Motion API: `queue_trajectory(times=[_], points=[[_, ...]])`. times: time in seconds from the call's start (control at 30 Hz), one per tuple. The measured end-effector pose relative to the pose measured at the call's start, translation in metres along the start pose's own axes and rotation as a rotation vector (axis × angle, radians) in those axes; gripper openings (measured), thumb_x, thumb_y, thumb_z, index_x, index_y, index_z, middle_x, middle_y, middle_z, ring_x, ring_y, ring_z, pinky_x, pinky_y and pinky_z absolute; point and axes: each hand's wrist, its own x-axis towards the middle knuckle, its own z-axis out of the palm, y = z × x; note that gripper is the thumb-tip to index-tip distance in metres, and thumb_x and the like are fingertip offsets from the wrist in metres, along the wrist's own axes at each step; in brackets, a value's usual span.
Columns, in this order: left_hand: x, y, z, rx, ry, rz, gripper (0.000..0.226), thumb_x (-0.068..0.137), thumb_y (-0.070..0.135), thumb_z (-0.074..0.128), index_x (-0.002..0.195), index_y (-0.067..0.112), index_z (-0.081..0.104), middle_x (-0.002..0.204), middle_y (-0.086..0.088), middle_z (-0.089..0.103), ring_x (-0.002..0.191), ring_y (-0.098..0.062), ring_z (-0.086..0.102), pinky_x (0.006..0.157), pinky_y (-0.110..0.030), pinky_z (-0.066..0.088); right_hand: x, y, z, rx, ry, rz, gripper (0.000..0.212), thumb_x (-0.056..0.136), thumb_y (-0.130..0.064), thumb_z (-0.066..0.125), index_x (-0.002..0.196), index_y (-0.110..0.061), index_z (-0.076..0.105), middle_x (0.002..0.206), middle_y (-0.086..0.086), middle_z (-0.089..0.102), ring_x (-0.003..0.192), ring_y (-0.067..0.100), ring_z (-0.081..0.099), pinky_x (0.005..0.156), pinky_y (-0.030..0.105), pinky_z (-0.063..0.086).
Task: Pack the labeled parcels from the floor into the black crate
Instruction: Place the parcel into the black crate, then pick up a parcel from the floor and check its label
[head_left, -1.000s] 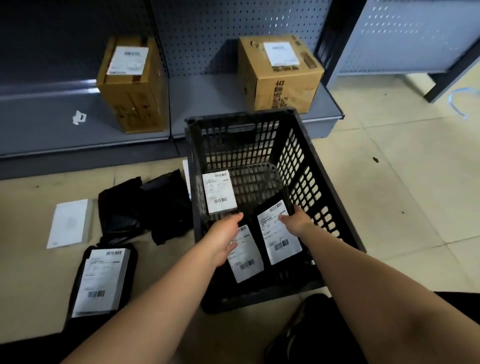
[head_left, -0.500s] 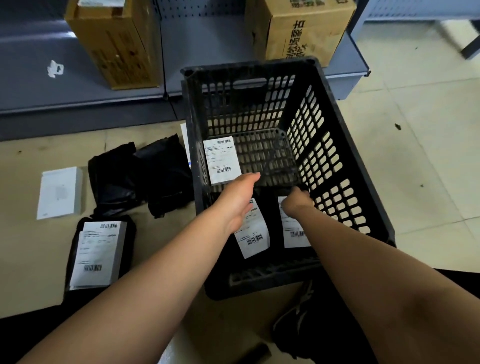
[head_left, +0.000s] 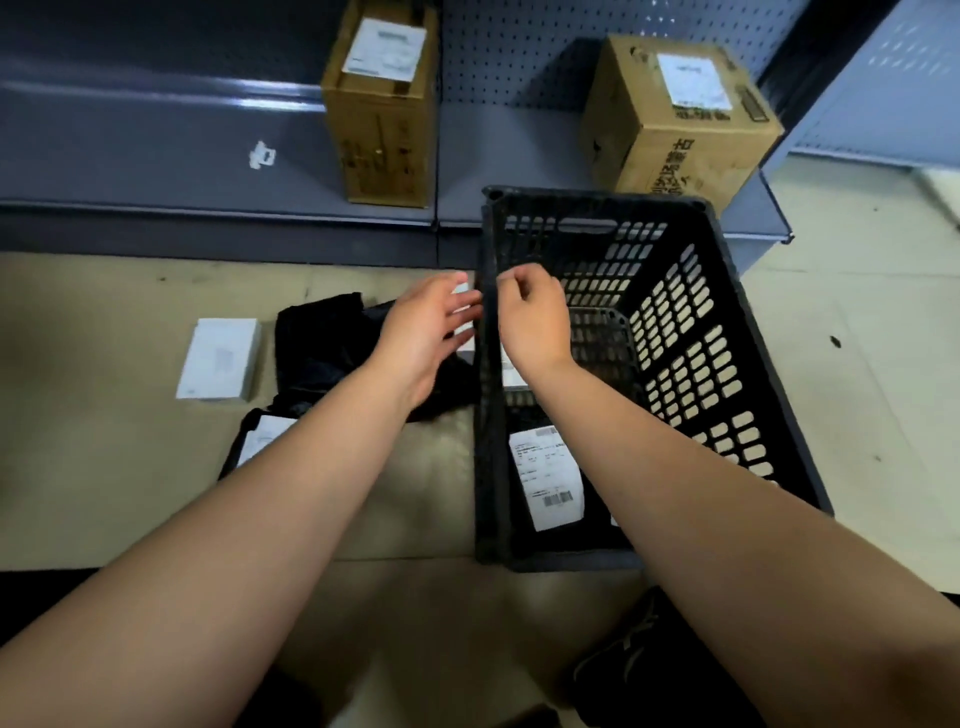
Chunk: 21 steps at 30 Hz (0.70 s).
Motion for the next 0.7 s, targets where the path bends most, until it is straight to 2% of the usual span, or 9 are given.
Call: queue_trajectory(times=[0.1,0.2,0.3,0.4,0.43,0.47,0.53,0.6,0.7], points=[[0.002,0.009,-0.049,0.004,0.163,0.068,0.017,0.105,0.021,0.048,0.113,0.019,0.064,0.108,-0.003,0.072,0.101,-0.013,0.069,0.092,-0.030,0.053,-0.019,-0.027,0.032,0.044,-0.046,-0.092,0.022,0.100,-0.024,0.055,0.107,-0.014,0.073,0.115,0.013,0.068,0.111,0.026,0.060,0.103,0.037,0.047],[0.010,0.001,-0.111,0.050,0.335,0.084,0.015,0.102,0.023,0.052,0.107,0.020,0.067,0.108,-0.001,0.070,0.097,-0.012,0.066,0.086,-0.029,0.051,-0.042,-0.042,0.075,0.023,-0.128,-0.123,0.022,0.098,-0.025,0.055,0.106,-0.013,0.073,0.111,0.013,0.070,0.108,0.027,0.063,0.100,0.037,0.049],[0.023,-0.028,-0.171,0.203,0.469,-0.001,0.019,0.090,0.031,0.056,0.095,0.019,0.070,0.107,-0.004,0.074,0.099,-0.024,0.068,0.087,-0.035,0.053,-0.062,-0.027,0.117,-0.011,-0.282,-0.037,0.022,0.093,-0.023,0.059,0.109,-0.017,0.072,0.111,0.012,0.071,0.107,0.029,0.066,0.103,0.039,0.051],[0.019,-0.062,-0.223,0.377,0.570,-0.135,0.016,0.093,0.022,0.052,0.098,0.013,0.064,0.088,-0.008,0.064,0.084,-0.027,0.055,0.061,-0.028,0.041,-0.085,0.004,0.153,-0.115,-0.468,0.115,0.030,0.095,-0.023,0.061,0.124,-0.016,0.068,0.123,0.015,0.068,0.116,0.032,0.066,0.103,0.034,0.049],[0.019,-0.076,-0.239,0.413,0.593,-0.184,0.020,0.095,0.022,0.053,0.108,0.014,0.065,0.095,-0.009,0.065,0.086,-0.028,0.056,0.061,-0.027,0.042,-0.092,0.018,0.164,-0.158,-0.527,0.162,0.035,0.097,-0.025,0.061,0.130,-0.015,0.066,0.130,0.016,0.067,0.120,0.033,0.064,0.103,0.033,0.048],[0.018,-0.091,-0.255,0.449,0.611,-0.234,0.028,0.095,0.024,0.055,0.121,0.015,0.064,0.108,-0.011,0.067,0.094,-0.030,0.060,0.070,-0.029,0.048,-0.099,0.031,0.174,-0.198,-0.595,0.212,0.039,0.098,-0.026,0.060,0.136,-0.015,0.062,0.135,0.016,0.065,0.124,0.033,0.063,0.103,0.032,0.047],[0.018,-0.119,-0.285,0.548,0.613,-0.325,0.047,0.092,0.029,0.060,0.138,0.016,0.058,0.131,-0.013,0.066,0.114,-0.036,0.064,0.095,-0.038,0.053,-0.113,0.059,0.191,-0.259,-0.717,0.311,0.047,0.100,-0.029,0.056,0.145,-0.014,0.054,0.143,0.015,0.061,0.128,0.033,0.061,0.103,0.031,0.047],[0.019,-0.140,-0.308,0.614,0.570,-0.411,0.057,0.087,0.033,0.062,0.140,0.015,0.056,0.133,-0.015,0.065,0.116,-0.039,0.064,0.102,-0.043,0.052,-0.126,0.083,0.205,-0.311,-0.806,0.396,0.055,0.101,-0.033,0.052,0.153,-0.015,0.045,0.148,0.014,0.057,0.131,0.035,0.059,0.108,0.035,0.049],[0.022,-0.161,-0.333,0.697,0.516,-0.502,0.071,0.072,0.041,0.061,0.139,0.017,0.057,0.130,-0.016,0.067,0.112,-0.039,0.065,0.101,-0.047,0.054,-0.142,0.106,0.222,-0.350,-0.901,0.471,0.063,0.102,-0.034,0.051,0.160,-0.015,0.036,0.157,0.012,0.050,0.140,0.034,0.053,0.114,0.037,0.045]])
